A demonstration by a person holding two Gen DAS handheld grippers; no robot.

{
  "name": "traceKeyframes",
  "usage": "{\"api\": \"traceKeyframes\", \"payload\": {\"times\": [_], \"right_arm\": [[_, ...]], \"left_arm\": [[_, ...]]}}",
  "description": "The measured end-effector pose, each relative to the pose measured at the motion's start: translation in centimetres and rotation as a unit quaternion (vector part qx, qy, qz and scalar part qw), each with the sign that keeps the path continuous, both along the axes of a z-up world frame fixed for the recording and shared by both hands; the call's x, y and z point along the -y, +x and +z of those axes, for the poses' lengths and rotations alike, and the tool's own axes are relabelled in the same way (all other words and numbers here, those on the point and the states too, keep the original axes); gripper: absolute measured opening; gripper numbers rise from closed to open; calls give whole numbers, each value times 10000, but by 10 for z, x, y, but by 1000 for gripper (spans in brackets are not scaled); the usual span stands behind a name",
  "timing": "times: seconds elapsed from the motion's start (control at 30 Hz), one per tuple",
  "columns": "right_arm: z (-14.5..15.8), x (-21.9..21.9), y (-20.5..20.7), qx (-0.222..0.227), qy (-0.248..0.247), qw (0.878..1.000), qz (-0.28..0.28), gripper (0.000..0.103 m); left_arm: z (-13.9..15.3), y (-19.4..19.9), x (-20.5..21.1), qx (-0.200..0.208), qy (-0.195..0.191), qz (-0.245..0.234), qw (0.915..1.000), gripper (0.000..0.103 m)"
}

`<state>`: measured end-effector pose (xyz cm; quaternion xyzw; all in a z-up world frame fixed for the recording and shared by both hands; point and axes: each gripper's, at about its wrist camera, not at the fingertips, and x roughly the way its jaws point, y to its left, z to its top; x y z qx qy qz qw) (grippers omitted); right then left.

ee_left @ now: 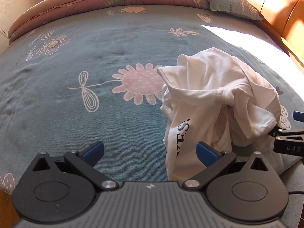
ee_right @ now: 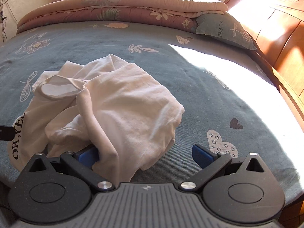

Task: Fold clothes
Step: 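Move both grippers down onto the crumpled white T-shirt and grasp its edges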

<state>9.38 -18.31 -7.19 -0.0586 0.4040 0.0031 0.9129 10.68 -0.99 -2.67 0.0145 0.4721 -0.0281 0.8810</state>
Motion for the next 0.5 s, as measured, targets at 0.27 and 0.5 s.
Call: {"api": "traceKeyframes", "payload": {"times": [0.27,0.5], "right_arm": [[-2,61,-5,-76,87,9958,-911,103],[1,53,-14,36,180,9982,-572,103]], "left_arm": [[-14,20,56,-9,131,-825,9965,102],[-55,36,59,-424,188,-1071,9932,102]]}}
